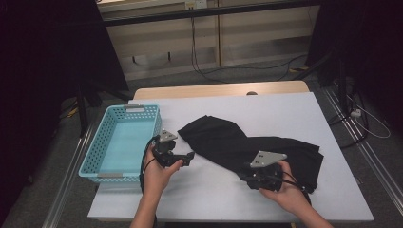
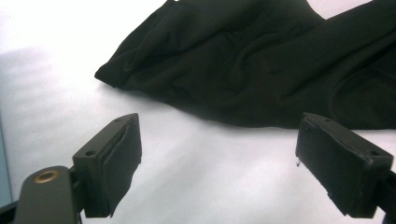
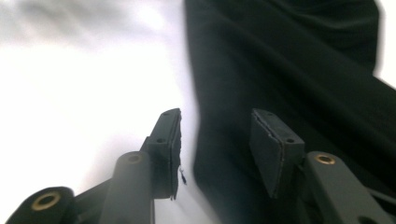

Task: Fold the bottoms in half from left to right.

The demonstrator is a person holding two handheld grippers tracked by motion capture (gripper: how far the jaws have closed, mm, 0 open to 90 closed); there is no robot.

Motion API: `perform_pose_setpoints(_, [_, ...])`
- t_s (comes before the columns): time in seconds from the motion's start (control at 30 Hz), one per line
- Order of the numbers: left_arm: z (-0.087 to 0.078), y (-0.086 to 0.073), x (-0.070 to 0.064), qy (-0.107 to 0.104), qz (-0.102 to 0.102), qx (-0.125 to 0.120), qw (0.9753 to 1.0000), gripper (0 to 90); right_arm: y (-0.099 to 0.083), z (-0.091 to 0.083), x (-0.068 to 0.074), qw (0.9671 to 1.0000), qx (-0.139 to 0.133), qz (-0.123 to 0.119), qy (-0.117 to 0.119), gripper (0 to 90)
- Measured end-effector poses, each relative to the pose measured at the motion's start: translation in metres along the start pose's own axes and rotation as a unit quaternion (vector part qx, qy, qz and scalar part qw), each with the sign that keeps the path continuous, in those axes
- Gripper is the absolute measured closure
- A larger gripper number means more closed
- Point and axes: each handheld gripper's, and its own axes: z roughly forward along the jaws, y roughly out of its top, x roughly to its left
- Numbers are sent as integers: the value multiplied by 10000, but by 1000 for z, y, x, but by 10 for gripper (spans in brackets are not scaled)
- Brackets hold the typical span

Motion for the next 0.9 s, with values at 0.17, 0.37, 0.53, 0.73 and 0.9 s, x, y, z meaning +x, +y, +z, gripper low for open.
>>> perform_pose_setpoints(0.17, [-1, 0, 2, 19, -26, -26, 10000, 150, -2, 20, 7, 9997, 213, -96, -15, 468])
perform_pose_setpoints(0.37, [-2, 0, 4, 9, -120, -41, 9999, 150, -3, 18, 1, 9997, 205, -49, -87, 714])
perform_pose_setpoints(0.53, [0, 1, 2, -62, -155, -29, 9999, 167, -5, 11, -8, 9997, 258, 37, -34, 858])
perform_pose_setpoints(0.73, [5, -1, 6, -172, -446, 7, 9989, 249, -15, -8, 0, 9993, 341, -23, 181, 863])
perform_pose_setpoints(0.9, [14, -3, 12, -8, -669, 269, 9974, 397, -25, -25, -4, 9991, 306, 72, 294, 862])
